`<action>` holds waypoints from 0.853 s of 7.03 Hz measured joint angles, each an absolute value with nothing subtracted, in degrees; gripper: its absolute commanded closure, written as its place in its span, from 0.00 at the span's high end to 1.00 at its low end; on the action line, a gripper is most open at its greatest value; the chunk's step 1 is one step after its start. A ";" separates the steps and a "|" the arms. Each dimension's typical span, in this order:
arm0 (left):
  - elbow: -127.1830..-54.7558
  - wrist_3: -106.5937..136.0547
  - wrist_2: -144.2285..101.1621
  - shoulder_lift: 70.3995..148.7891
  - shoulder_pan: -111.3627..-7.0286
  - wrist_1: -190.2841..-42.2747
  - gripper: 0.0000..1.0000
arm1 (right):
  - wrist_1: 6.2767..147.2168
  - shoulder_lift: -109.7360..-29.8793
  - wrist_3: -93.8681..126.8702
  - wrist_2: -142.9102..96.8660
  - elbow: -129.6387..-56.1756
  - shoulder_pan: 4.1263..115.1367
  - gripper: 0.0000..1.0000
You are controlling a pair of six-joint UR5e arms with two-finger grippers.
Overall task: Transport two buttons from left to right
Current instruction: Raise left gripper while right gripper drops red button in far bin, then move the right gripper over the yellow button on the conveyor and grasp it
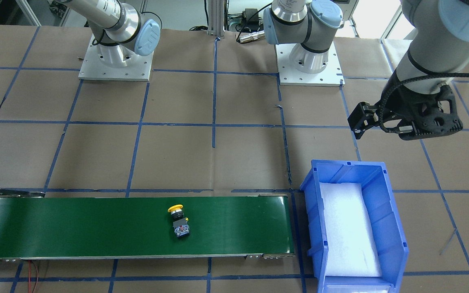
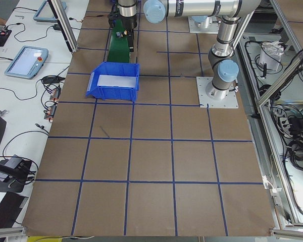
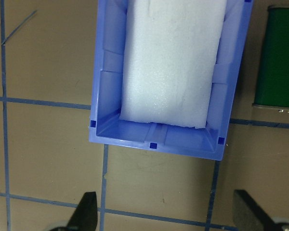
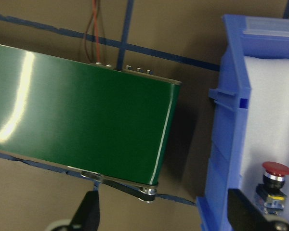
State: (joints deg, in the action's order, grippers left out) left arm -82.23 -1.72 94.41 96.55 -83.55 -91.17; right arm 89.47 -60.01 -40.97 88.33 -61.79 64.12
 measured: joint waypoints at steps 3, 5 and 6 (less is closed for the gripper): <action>-82.25 -1.87 93.86 95.54 -83.54 -91.00 1.00 | 90.15 -62.06 -33.50 87.98 -64.63 74.54 0.97; -82.26 -1.93 93.79 95.41 -83.51 -90.90 1.00 | 91.12 -62.19 -20.91 87.88 -65.02 82.11 0.98; -82.26 -1.93 93.78 95.39 -83.50 -90.89 1.00 | 92.68 -61.81 -15.03 87.86 -65.11 85.67 0.98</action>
